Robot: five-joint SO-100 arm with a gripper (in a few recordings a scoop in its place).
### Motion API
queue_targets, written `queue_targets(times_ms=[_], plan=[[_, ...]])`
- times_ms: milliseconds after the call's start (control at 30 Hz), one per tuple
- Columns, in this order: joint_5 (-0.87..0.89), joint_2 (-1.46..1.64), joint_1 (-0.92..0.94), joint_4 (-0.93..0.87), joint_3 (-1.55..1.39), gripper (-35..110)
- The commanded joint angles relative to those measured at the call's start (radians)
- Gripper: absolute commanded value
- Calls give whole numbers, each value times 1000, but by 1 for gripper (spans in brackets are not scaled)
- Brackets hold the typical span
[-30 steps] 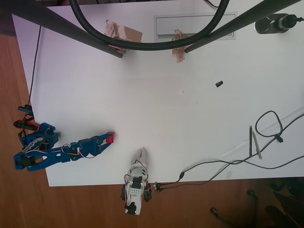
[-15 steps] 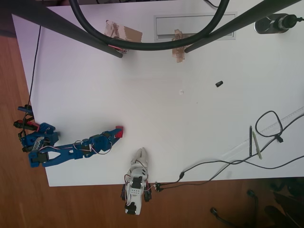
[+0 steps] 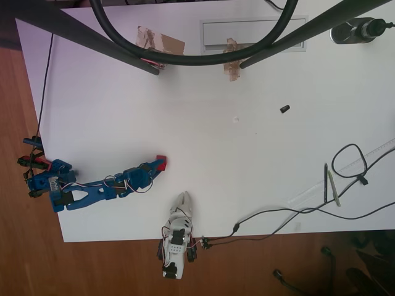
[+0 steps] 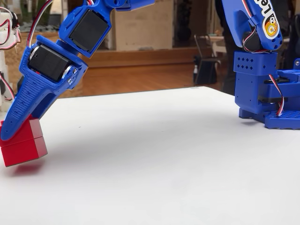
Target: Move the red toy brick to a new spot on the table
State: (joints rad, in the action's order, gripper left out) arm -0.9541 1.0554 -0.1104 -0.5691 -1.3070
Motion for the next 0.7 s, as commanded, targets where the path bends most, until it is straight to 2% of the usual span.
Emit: queue_targets(times_ms=[0,267,400,667], plan=[[14,3,25,44,130,2],[5,-152,51,46,391,2],[-2,-178,60,17,430,4],[57,-74,64,-23,267,26]])
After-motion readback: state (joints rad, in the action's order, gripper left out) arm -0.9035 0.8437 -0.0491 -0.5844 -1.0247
